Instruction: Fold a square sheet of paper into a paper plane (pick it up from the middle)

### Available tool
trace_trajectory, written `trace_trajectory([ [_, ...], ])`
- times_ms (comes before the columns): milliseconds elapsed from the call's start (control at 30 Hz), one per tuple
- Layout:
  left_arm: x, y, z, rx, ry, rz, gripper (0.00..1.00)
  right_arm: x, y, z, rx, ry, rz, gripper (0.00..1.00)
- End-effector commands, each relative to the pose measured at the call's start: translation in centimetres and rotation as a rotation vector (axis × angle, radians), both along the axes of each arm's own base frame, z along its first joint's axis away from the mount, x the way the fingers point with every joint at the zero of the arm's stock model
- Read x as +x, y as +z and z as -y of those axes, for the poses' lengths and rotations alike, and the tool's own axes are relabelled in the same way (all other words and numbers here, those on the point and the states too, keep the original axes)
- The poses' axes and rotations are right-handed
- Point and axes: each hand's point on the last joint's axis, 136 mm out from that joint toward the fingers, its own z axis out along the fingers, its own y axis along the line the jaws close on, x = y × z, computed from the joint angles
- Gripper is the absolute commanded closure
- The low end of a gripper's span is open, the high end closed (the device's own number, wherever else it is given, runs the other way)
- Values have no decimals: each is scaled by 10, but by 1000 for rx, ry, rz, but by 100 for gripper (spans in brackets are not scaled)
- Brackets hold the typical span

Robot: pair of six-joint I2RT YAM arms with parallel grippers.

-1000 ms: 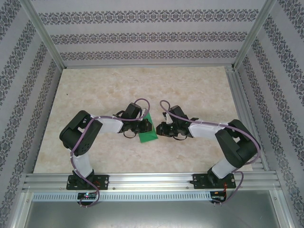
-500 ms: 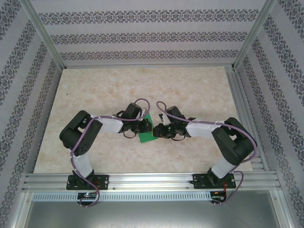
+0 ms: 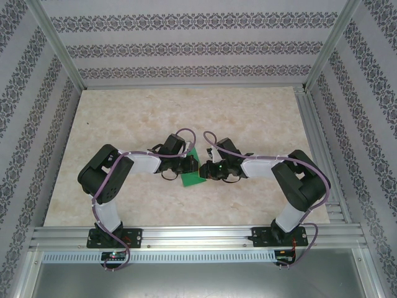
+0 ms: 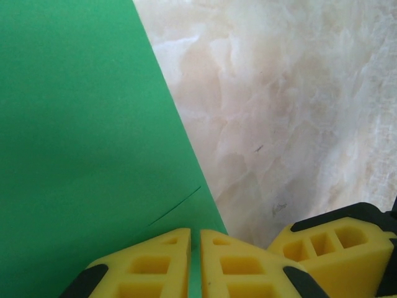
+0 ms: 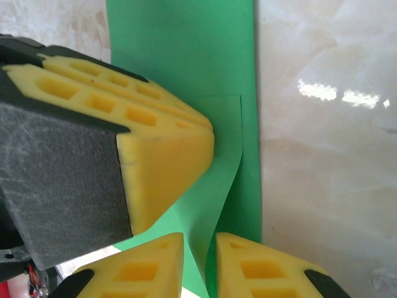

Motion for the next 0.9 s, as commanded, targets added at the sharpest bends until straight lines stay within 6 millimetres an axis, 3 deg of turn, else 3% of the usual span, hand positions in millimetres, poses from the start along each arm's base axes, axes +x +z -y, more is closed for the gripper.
trace_trajectory([
  [0, 1, 4, 5, 8, -29, 27, 87, 2, 0, -4, 55, -2, -13, 79],
  [300, 4, 11, 5, 5, -19, 43, 86, 1, -14, 5, 32, -43, -55, 88],
  [567, 8, 37, 9, -63, 4, 94, 77, 0, -25, 16, -1, -79, -75, 92],
  [867, -4, 27, 0, -46, 16, 62, 76, 1, -27, 19, -6, -93, -84, 92],
])
